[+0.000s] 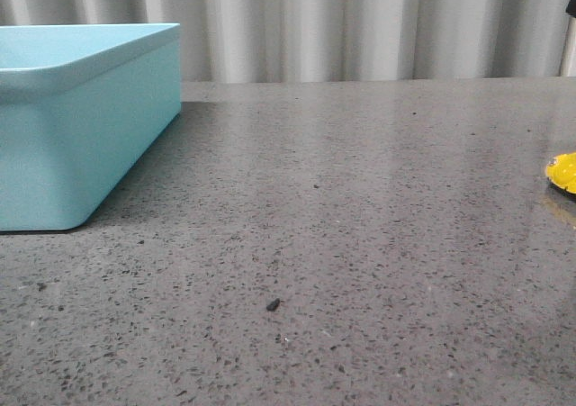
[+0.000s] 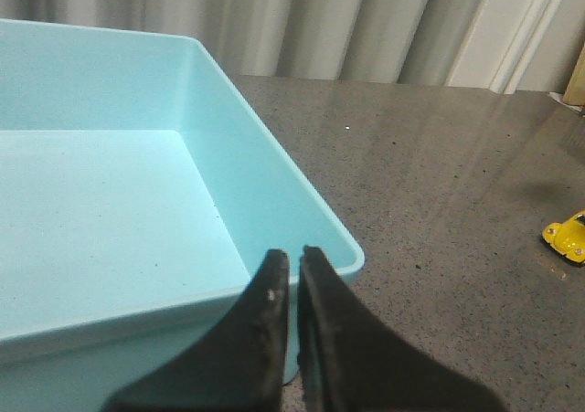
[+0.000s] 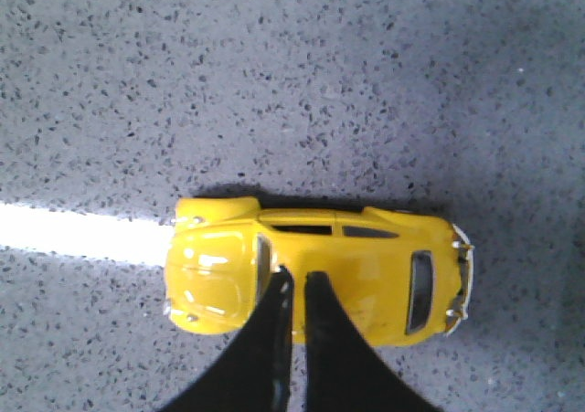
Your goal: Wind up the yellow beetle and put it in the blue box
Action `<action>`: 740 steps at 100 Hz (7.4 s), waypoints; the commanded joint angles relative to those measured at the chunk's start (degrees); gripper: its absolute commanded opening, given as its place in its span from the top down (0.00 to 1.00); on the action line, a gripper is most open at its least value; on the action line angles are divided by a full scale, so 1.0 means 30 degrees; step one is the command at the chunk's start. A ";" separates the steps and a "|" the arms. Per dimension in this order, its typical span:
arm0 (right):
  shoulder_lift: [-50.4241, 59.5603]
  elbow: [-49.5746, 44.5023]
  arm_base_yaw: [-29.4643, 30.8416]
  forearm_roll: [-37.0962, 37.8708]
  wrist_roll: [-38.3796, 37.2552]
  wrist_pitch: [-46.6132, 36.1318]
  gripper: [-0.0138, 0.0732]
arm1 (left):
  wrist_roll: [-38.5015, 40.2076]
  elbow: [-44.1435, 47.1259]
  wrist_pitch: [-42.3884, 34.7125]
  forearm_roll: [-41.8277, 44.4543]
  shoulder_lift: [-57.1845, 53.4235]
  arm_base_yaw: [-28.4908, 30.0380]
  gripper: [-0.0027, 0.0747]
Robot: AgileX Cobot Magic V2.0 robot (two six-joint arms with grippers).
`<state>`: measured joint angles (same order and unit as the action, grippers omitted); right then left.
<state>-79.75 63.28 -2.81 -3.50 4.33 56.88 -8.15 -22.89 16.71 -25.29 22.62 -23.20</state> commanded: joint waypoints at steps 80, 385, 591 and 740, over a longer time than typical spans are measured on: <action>-0.0379 0.0044 0.0111 0.0058 0.0226 -0.0491 0.90 | -0.0045 -0.0711 -0.1445 -0.0353 0.0271 0.0009 0.99; 2.0611 -0.3767 -0.4726 0.5153 0.3173 -0.4575 0.90 | -1.2345 -1.3326 0.9838 -0.0353 1.3683 0.0009 0.57; 2.0687 -0.3765 -0.4726 0.3805 0.3098 -0.2586 0.90 | -1.5333 -2.1047 1.3239 0.4813 2.5831 -0.4885 0.93; 2.0687 -0.3765 -0.4726 0.1583 0.3098 -0.2254 0.90 | 0.0287 -2.4766 1.8212 0.8199 2.6504 0.4613 0.35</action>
<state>-17.06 50.75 -16.93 1.33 12.93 53.81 -9.72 -95.68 71.18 0.00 106.43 -9.45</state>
